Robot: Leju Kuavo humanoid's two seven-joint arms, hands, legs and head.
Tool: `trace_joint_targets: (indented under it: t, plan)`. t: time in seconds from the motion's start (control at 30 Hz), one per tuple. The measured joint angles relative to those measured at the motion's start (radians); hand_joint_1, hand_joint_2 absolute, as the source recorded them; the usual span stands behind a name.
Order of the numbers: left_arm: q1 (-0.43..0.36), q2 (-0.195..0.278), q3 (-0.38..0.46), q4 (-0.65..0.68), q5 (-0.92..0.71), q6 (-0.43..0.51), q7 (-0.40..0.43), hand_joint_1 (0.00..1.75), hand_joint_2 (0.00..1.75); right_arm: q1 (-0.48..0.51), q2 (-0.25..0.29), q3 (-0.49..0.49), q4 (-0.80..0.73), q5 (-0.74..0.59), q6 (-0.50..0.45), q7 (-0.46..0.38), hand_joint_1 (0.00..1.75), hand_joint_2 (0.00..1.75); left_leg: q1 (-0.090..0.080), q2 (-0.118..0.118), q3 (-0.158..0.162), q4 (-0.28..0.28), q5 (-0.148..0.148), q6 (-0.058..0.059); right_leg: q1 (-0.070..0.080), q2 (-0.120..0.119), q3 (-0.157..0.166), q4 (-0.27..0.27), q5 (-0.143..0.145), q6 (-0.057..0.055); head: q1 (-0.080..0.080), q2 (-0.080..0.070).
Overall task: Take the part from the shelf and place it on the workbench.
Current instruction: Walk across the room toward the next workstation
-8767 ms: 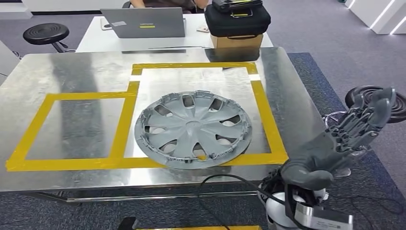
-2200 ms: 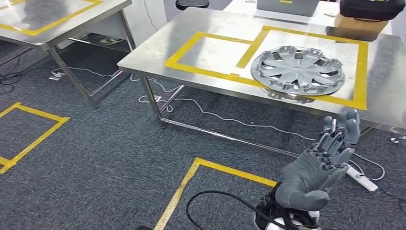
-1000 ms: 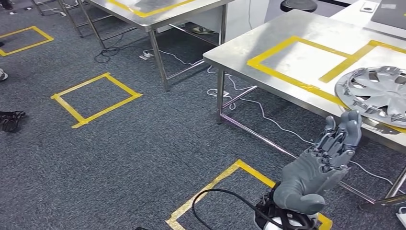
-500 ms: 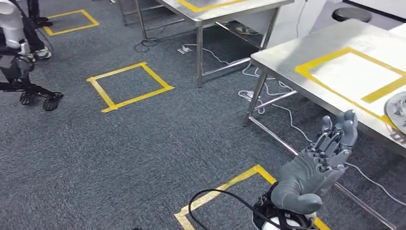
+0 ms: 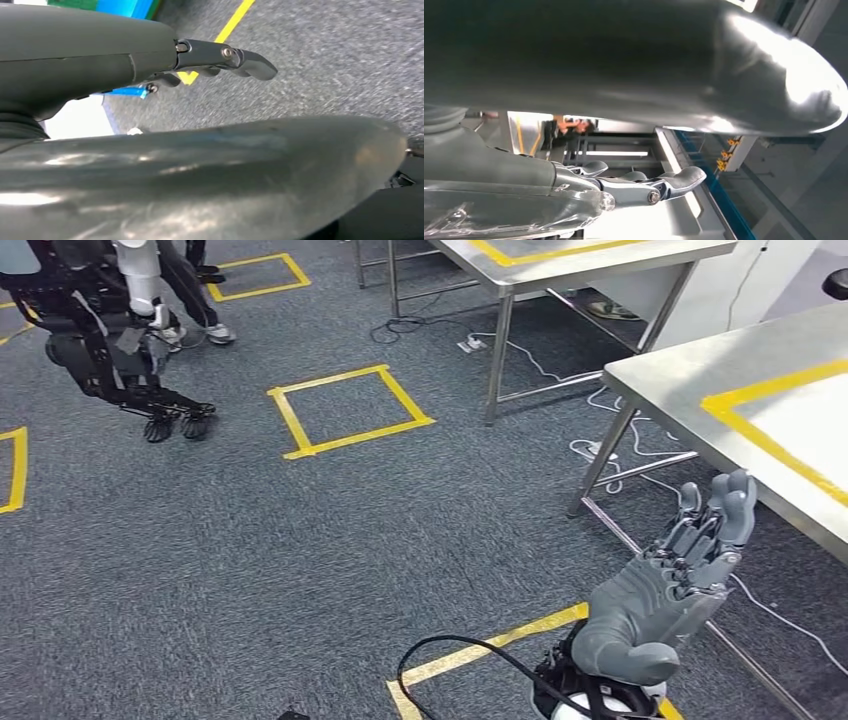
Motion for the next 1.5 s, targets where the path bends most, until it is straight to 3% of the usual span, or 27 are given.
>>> trace_joint_targets:
  t: [0.07,0.1,0.17,0.23,0.27,0.3,0.37,0.43,0.5,0.57,0.63,0.67,0.7,0.73,0.8,0.87,0.93,0.97,1.03,1.1,1.17,1.2,1.23,1.3,1.33,1.4,1.5]
  plan:
    - [-0.001,0.000,0.000,0.000,0.000,0.001,0.000,0.00,0.00,0.002,0.000,0.000,0.000,0.000,0.000,0.000,0.00,0.00,-0.003,0.055,-0.057,0.116,-0.063,-0.004,0.004,-0.028,0.000,-0.002,0.001,-0.009,-0.006,0.000]
    - [-0.002,0.000,0.000,0.000,0.000,0.001,0.000,0.00,0.00,0.003,0.000,0.000,0.000,-0.001,0.000,0.000,0.00,0.00,-0.003,0.067,-0.089,0.182,-0.091,-0.005,0.006,-0.043,-0.001,-0.002,0.000,-0.010,-0.007,0.000]
    - [0.000,0.000,0.000,0.000,0.000,0.001,0.000,0.00,0.00,0.004,0.000,0.000,0.000,-0.003,0.000,0.000,0.00,0.00,-0.003,0.076,-0.116,0.239,-0.099,-0.005,0.009,-0.072,-0.003,-0.002,-0.001,-0.012,-0.007,0.000]
    - [0.001,0.001,0.001,0.000,0.000,0.002,-0.001,0.00,0.00,0.004,0.000,0.000,0.000,-0.007,0.000,0.001,0.00,0.00,-0.005,0.092,-0.067,0.156,-0.045,0.000,0.010,-0.096,-0.001,-0.002,-0.002,-0.011,-0.007,0.000]
    - [0.000,0.001,0.001,0.000,0.000,0.003,-0.002,0.00,0.00,0.003,0.000,0.000,0.000,-0.009,0.000,0.001,0.00,0.00,-0.007,0.117,-0.027,0.089,-0.016,0.003,0.012,-0.106,0.000,-0.002,-0.003,-0.009,-0.007,0.000]
    - [-0.001,0.001,0.001,0.000,0.000,0.003,-0.004,0.00,0.00,0.003,0.000,0.000,0.000,-0.011,0.000,0.001,0.00,0.00,-0.010,0.139,0.007,0.029,0.001,0.006,0.015,-0.115,0.000,0.001,-0.006,-0.005,-0.008,0.000]
    - [-0.004,0.000,0.001,0.000,0.001,0.004,-0.006,0.00,0.00,0.003,0.000,0.000,0.000,-0.014,0.000,0.002,0.00,0.00,-0.015,0.161,0.036,-0.029,0.009,0.016,0.021,-0.134,0.001,0.003,-0.009,0.004,-0.007,0.000]
    - [-0.001,0.000,0.002,0.000,0.002,0.004,-0.006,0.00,0.00,0.000,-0.001,0.001,0.000,-0.016,0.000,0.004,0.00,0.00,-0.014,0.137,0.034,-0.038,0.012,0.027,0.021,-0.150,0.005,0.002,-0.012,0.014,-0.005,0.000]
    - [0.001,0.000,0.002,0.000,0.003,0.004,-0.006,0.00,0.00,-0.004,-0.001,0.002,0.000,-0.016,0.000,0.007,0.00,0.00,-0.009,0.115,0.037,-0.042,0.016,0.037,0.017,-0.120,-0.005,0.034,-0.037,0.025,-0.001,0.000]
    - [0.000,-0.001,0.003,0.000,0.004,0.005,-0.008,0.00,0.00,-0.005,-0.004,0.004,0.002,-0.015,0.000,0.012,0.00,0.00,-0.006,0.092,0.037,-0.043,0.018,0.045,0.014,-0.067,-0.056,0.146,-0.095,0.033,0.006,0.000]
    - [-0.001,-0.002,0.003,0.000,0.005,0.005,-0.011,0.00,0.00,-0.005,-0.008,0.004,0.006,-0.015,0.000,0.015,0.00,0.00,-0.006,0.066,0.036,-0.043,0.019,0.047,0.013,-0.047,-0.119,0.268,-0.139,0.036,0.009,0.000]
    - [0.000,-0.002,0.003,0.000,0.006,0.005,-0.012,0.00,0.00,-0.005,-0.009,0.004,0.008,-0.015,0.000,0.015,0.00,0.00,-0.006,0.053,0.036,-0.043,0.020,0.047,0.012,-0.045,-0.131,0.286,-0.135,0.036,0.009,0.000]
    - [0.000,-0.002,0.003,0.000,0.007,0.005,-0.012,0.00,0.00,-0.005,-0.010,0.004,0.009,-0.014,0.000,0.015,0.00,0.00,-0.005,0.039,0.037,-0.043,0.020,0.046,0.011,-0.042,-0.122,0.262,-0.112,0.035,0.009,0.000]
    - [0.001,-0.002,0.003,0.000,0.008,0.005,-0.012,0.00,0.00,-0.005,-0.010,0.005,0.010,-0.014,0.000,0.015,0.00,0.00,-0.004,0.024,0.038,-0.042,0.021,0.044,0.009,-0.034,-0.094,0.202,-0.075,0.035,0.010,0.000]
    - [-0.001,-0.003,0.004,0.000,0.009,0.005,-0.012,0.00,0.00,-0.006,-0.011,0.005,0.010,-0.014,0.000,0.016,0.00,0.00,-0.004,-0.003,0.037,-0.040,0.022,0.037,0.001,0.010,-0.029,0.066,-0.020,0.034,0.010,0.000]
    - [-0.002,-0.002,0.004,0.000,0.010,0.007,-0.014,0.00,0.00,-0.006,-0.012,0.005,0.011,-0.014,0.000,0.017,0.00,0.00,-0.003,-0.022,0.029,-0.040,0.027,0.025,-0.002,0.041,-0.001,0.008,-0.008,0.028,0.010,0.000]
    - [-0.001,-0.002,0.005,0.000,0.015,0.007,-0.014,0.00,0.00,-0.007,-0.013,0.006,0.012,-0.013,0.000,0.018,0.00,0.00,0.001,-0.037,0.023,-0.044,0.033,0.012,0.001,0.027,0.000,0.003,-0.004,0.016,0.009,0.000]
    - [0.000,-0.002,0.007,0.000,0.021,0.008,-0.014,0.00,0.00,-0.008,-0.013,0.006,0.013,-0.013,0.000,0.019,0.00,0.00,0.001,-0.028,0.019,-0.041,0.030,0.007,0.001,0.015,0.001,0.001,-0.001,0.009,0.009,0.000]
    - [-0.001,-0.003,0.018,0.000,0.040,0.012,-0.014,0.00,0.00,-0.008,-0.013,0.006,0.013,-0.012,0.000,0.020,0.00,0.00,-0.002,0.020,-0.009,0.014,-0.009,-0.001,0.001,-0.011,0.002,-0.004,0.003,-0.004,0.002,0.000]
    - [-0.003,-0.003,0.031,0.000,0.058,0.019,-0.016,0.00,0.00,-0.006,-0.013,0.006,0.013,-0.007,0.000,0.020,0.00,0.00,-0.004,0.065,-0.071,0.144,-0.077,-0.005,0.005,-0.039,0.001,-0.004,0.002,-0.010,-0.004,0.000]
    - [-0.003,-0.004,0.043,0.000,0.070,0.021,-0.019,0.00,0.00,-0.004,-0.013,0.006,0.014,-0.003,0.000,0.017,0.00,0.00,-0.004,0.075,-0.117,0.241,-0.109,-0.008,0.006,-0.063,-0.001,-0.004,0.000,-0.012,-0.004,0.000]
    - [-0.002,-0.004,0.049,0.000,0.076,0.021,-0.022,0.00,0.00,-0.004,-0.013,0.006,0.014,-0.002,0.000,0.012,0.00,0.00,-0.004,0.076,-0.114,0.240,-0.097,-0.008,0.006,-0.070,-0.001,-0.004,0.000,-0.012,-0.004,0.000]
    - [-0.002,-0.004,0.055,0.000,0.082,0.020,-0.023,0.00,0.00,-0.004,-0.012,0.005,0.014,-0.003,0.000,0.005,0.00,0.00,-0.003,0.078,-0.091,0.202,-0.070,-0.008,0.006,-0.076,0.000,-0.004,0.000,-0.012,-0.004,0.000]
    - [-0.002,-0.004,0.068,0.000,0.101,0.010,-0.026,0.00,0.00,-0.003,-0.007,0.003,0.014,-0.006,0.000,-0.008,0.00,0.00,-0.003,0.090,-0.015,0.075,-0.011,-0.005,0.008,-0.082,0.001,-0.002,-0.002,-0.007,-0.005,0.000]
    - [-0.003,-0.004,0.076,0.000,0.114,0.004,-0.027,0.00,0.00,-0.003,-0.004,0.003,0.014,-0.005,0.000,-0.012,0.00,0.00,-0.003,0.095,0.017,0.019,0.004,-0.001,0.010,-0.082,0.000,0.001,-0.004,-0.003,-0.006,0.000]
    - [-0.005,-0.005,0.098,0.000,0.146,-0.014,-0.041,0.00,0.00,-0.001,0.004,0.000,0.014,0.013,0.000,-0.017,0.00,0.00,-0.006,0.101,0.043,-0.032,0.005,0.009,0.015,-0.083,-0.003,0.003,-0.004,0.009,-0.005,0.000]
    - [-0.005,-0.005,0.134,0.000,0.184,-0.052,-0.073,0.00,0.00,0.009,0.031,-0.025,0.005,0.067,0.000,-0.024,0.00,0.00,-0.005,0.094,0.045,-0.041,0.006,0.029,0.010,-0.077,-0.008,0.015,-0.015,0.026,-0.001,0.000]
